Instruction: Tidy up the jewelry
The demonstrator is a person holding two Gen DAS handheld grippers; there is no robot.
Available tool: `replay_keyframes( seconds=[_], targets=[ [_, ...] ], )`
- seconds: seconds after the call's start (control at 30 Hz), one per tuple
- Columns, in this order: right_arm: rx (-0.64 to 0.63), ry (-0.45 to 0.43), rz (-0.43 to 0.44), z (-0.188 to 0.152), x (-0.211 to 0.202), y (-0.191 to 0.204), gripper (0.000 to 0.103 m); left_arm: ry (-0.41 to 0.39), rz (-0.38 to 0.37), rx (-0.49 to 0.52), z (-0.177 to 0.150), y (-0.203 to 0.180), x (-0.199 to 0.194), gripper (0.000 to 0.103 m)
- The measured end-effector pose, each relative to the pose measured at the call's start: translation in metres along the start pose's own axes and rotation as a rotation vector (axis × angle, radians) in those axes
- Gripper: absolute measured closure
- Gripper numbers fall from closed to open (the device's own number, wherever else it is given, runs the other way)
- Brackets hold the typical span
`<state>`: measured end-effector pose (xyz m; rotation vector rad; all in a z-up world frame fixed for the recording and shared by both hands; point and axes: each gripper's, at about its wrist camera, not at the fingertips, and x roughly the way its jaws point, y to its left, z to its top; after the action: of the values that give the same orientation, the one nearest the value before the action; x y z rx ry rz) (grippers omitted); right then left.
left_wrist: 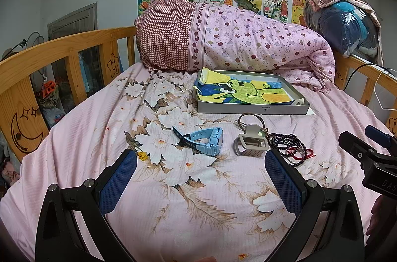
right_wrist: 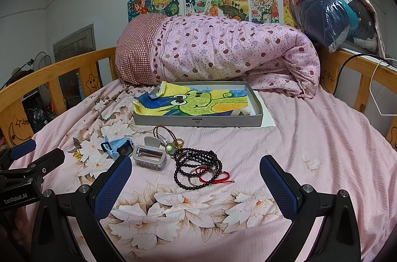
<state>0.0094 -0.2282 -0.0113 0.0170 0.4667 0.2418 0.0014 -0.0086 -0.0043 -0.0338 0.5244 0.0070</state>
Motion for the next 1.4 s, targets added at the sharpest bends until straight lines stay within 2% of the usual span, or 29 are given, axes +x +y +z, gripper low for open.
replay_keyframes(
  seconds=[0.5,0.53,0.93,1.17,1.4],
  targets=[
    [0.002,0.002,0.001,0.002,0.000,0.000,0.000,0.000,0.000,-0.001,0.000,0.000,0.000,0.002],
    [0.001,0.002,0.001,-0.005,0.001,0.000,0.000,0.001,0.000,-0.001,0.000,0.000,0.000,0.002],
    [0.002,0.008,-0.004,0.008,0.000,-0.007,0.000,0.002,0.001,0.000,0.000,0.000,0.000,0.002],
    [0.010,0.074,-0.083,-0.007,0.015,-0.004,0.000,0.025,0.002,0.000,-0.003,-0.004,0.004,0.002],
    [0.046,0.167,-0.029,-0.001,0.031,-0.029,0.000,0.110,-0.042,-0.039,-0.001,0.007,0.021,0.002]
  ],
)
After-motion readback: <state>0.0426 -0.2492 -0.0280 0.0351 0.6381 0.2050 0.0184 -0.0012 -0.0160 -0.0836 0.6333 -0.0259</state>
